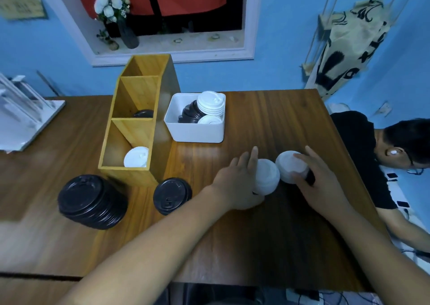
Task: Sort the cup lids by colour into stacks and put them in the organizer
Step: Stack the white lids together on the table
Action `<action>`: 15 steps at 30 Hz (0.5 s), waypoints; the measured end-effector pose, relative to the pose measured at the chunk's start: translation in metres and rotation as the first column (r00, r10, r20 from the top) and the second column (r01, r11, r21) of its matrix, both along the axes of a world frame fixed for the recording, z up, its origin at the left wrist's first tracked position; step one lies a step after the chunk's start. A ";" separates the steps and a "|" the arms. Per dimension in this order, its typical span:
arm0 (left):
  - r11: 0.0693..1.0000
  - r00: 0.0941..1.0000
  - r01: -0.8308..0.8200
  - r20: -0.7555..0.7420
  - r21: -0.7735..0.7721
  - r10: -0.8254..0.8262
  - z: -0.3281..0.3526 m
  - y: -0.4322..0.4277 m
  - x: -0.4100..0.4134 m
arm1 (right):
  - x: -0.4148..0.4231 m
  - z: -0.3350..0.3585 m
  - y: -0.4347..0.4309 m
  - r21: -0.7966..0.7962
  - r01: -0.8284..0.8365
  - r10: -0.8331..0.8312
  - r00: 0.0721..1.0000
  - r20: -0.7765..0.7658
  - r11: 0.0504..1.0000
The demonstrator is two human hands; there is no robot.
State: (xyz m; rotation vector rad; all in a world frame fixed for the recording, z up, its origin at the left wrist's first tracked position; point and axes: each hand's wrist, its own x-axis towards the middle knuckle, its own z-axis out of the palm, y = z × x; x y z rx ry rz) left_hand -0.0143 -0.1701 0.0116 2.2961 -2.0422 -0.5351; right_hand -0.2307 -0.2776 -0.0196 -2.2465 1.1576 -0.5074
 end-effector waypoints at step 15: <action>0.882 0.929 -0.371 -0.120 -0.291 0.351 0.058 -0.068 0.169 | 0.088 0.042 0.010 -0.295 -0.092 0.132 0.984 0.120 0.951</action>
